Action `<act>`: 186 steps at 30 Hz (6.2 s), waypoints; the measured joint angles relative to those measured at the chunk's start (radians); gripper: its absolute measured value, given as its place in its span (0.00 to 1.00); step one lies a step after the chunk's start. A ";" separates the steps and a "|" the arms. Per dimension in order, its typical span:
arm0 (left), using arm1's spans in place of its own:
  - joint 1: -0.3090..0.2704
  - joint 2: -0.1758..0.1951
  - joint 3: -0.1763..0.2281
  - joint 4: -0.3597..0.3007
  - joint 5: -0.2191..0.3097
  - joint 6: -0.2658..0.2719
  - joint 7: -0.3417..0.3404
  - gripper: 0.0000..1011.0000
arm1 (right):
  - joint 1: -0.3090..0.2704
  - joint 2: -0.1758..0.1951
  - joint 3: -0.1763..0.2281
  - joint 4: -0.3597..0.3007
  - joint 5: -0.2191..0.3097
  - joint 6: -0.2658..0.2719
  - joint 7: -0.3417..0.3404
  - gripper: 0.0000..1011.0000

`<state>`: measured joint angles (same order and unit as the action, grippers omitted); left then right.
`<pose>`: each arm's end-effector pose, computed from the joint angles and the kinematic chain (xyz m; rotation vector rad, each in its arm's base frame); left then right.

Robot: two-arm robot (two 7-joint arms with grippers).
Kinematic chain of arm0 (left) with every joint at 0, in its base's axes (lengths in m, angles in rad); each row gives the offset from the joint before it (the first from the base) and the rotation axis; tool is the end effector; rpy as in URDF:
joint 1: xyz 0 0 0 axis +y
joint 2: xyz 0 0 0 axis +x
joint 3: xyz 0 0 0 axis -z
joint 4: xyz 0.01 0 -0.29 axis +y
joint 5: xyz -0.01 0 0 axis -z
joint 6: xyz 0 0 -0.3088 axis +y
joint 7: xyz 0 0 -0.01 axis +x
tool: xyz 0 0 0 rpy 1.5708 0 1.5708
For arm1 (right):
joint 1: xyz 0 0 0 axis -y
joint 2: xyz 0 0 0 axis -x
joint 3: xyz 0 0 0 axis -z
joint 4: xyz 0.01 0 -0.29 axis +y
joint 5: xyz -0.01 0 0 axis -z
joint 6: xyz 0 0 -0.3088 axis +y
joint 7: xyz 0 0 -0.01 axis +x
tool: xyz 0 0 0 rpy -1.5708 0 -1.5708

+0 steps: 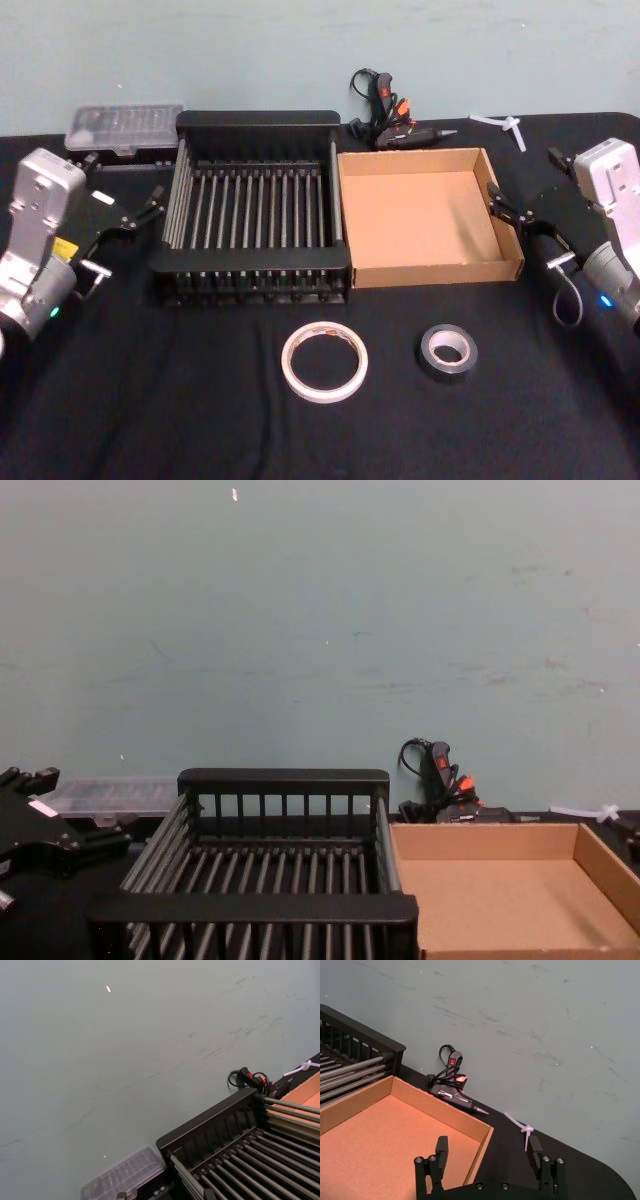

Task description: Pick up the white tape and place it into the black box , Pick up the silver tape and place it into the brown box.

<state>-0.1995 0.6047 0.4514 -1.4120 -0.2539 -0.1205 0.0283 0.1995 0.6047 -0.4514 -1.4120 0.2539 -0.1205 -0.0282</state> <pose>0.3581 0.0827 -0.3023 0.3045 -0.2850 1.2480 0.3581 -0.0827 -0.3023 -0.3045 -0.2850 -1.2479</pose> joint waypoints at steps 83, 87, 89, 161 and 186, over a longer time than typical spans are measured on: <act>0.000 0.000 0.000 0.000 0.000 0.000 0.000 0.99 | -0.385 0.069 0.196 -0.525 0.177 0.600 0.229 0.99; 0.000 0.000 0.000 0.000 0.000 0.000 0.000 0.99 | -0.376 0.062 0.196 -0.515 0.165 0.617 0.238 0.99; 0.000 0.000 0.000 0.000 0.000 0.000 0.000 0.99 | -0.372 0.060 0.196 -0.510 0.161 0.624 0.241 0.99; 0.000 0.000 0.000 0.000 0.000 0.000 0.000 0.99 | -0.306 -0.029 0.194 -0.414 0.064 0.692 0.320 0.64; 0.000 0.000 0.000 0.000 0.000 0.000 0.000 0.99 | -0.306 -0.029 0.194 -0.414 0.066 0.692 0.319 0.15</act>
<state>-0.1995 0.6047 0.4514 -1.4120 -0.2539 -0.1205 0.0283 -0.1069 0.5757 -0.2576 -1.8259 0.3196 0.5712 0.2906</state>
